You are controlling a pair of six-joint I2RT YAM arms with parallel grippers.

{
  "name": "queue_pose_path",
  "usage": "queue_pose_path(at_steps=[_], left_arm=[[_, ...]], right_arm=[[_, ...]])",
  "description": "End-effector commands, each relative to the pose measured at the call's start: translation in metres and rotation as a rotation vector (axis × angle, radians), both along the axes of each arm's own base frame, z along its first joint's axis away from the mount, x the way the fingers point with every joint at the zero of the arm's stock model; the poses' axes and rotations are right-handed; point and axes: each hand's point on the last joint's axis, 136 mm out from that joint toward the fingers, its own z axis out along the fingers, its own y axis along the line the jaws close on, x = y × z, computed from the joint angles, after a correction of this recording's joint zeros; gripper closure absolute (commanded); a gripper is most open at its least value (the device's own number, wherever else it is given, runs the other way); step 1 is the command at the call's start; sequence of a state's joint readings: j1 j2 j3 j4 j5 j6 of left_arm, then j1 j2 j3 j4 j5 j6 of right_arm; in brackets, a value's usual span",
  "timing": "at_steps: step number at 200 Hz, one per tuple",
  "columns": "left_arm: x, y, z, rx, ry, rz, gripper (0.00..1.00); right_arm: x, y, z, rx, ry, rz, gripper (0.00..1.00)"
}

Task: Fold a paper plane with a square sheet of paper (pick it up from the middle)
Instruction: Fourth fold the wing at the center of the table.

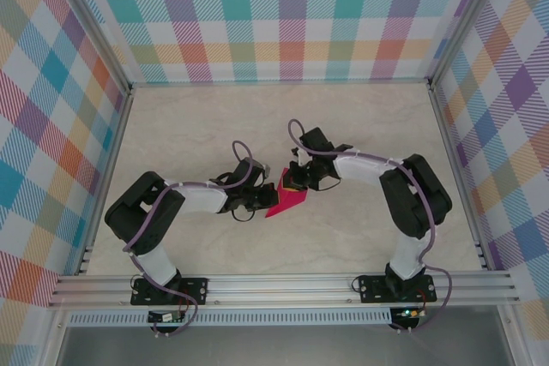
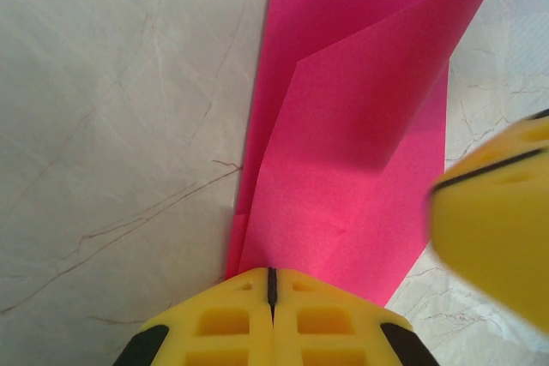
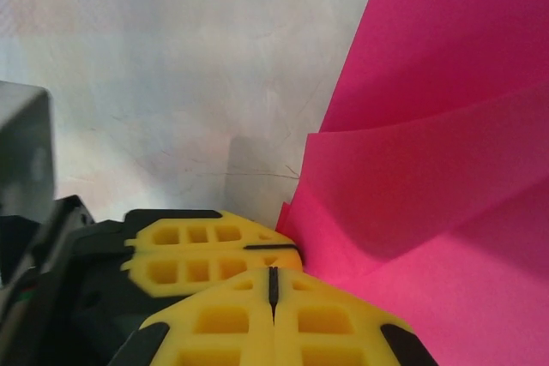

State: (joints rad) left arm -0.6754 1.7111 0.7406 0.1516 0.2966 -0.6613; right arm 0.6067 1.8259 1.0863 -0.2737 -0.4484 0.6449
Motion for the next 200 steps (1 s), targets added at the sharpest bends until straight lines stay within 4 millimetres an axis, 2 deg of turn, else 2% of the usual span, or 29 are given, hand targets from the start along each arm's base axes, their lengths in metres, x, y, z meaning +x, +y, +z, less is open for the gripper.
queue_pose_path(at_steps=[1,16,63,127,162,200], left_arm=[[-0.025,0.033,-0.042,0.167,0.127,0.018,1.00],[-0.025,0.034,-0.043,0.170,0.131,0.021,1.00],[-0.026,0.037,-0.043,0.191,0.132,0.025,1.00],[-0.029,0.043,-0.048,0.224,0.147,0.035,1.00],[-0.034,0.047,-0.052,0.239,0.162,0.033,1.00],[-0.037,0.048,-0.056,0.246,0.177,0.025,1.00]], right_arm=[[-0.010,0.016,-0.005,0.061,-0.018,0.099,1.00],[-0.011,0.018,-0.008,0.058,-0.020,0.101,1.00],[-0.010,0.007,-0.038,-0.037,0.017,0.058,1.00],[-0.009,-0.003,-0.051,-0.065,0.003,0.034,1.00],[0.009,-0.019,-0.049,-0.068,-0.017,-0.021,1.00],[0.043,-0.047,-0.043,-0.046,-0.040,-0.113,1.00]])
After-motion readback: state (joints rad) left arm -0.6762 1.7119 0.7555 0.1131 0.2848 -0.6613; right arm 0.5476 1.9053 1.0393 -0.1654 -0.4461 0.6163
